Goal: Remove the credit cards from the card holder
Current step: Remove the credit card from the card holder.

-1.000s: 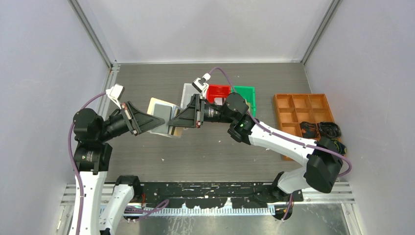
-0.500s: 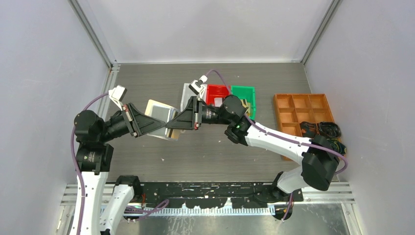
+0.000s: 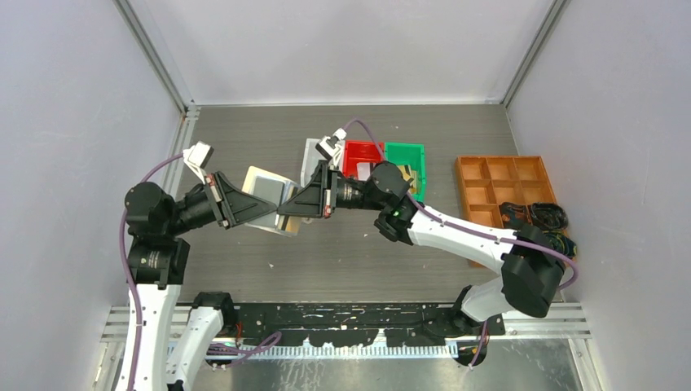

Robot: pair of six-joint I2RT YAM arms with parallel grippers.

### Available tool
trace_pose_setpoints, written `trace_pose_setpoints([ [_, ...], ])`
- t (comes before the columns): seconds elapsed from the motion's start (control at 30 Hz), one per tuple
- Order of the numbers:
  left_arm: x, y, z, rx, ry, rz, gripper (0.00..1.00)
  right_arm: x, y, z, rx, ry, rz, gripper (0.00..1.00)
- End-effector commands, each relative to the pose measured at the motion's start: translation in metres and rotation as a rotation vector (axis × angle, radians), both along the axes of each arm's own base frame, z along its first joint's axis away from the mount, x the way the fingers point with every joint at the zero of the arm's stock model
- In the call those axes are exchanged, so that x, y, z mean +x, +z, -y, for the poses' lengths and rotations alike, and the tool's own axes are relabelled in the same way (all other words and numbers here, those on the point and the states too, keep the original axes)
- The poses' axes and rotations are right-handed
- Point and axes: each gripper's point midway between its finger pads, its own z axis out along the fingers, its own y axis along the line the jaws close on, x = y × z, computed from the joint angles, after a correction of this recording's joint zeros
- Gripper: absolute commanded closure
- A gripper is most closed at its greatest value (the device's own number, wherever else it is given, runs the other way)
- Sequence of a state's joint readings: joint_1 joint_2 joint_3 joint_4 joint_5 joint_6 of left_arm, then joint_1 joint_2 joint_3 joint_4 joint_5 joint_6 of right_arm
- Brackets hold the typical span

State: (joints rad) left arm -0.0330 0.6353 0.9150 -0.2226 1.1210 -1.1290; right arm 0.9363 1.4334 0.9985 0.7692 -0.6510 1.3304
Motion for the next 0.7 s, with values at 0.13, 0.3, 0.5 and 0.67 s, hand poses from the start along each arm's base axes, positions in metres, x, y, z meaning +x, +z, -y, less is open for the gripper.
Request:
trace_pose_setpoints([
  [0.13,-0.024,0.024,0.005,-0.006,-0.105,0.079,0.86,0.004,-0.006,0.007,-0.019,-0.095,0.019,0.99],
  [0.3,-0.025,0.026,0.005,-0.007,-0.102,0.084,0.86,0.004,-0.012,0.012,-0.034,-0.109,0.013,0.99],
  [0.5,-0.027,0.029,0.005,-0.007,-0.106,0.089,0.86,0.007,-0.015,0.017,-0.052,-0.118,0.016,0.99],
  [0.67,-0.028,0.031,0.005,-0.008,-0.103,0.096,0.86,0.009,-0.022,0.026,-0.065,-0.145,0.006,0.99],
])
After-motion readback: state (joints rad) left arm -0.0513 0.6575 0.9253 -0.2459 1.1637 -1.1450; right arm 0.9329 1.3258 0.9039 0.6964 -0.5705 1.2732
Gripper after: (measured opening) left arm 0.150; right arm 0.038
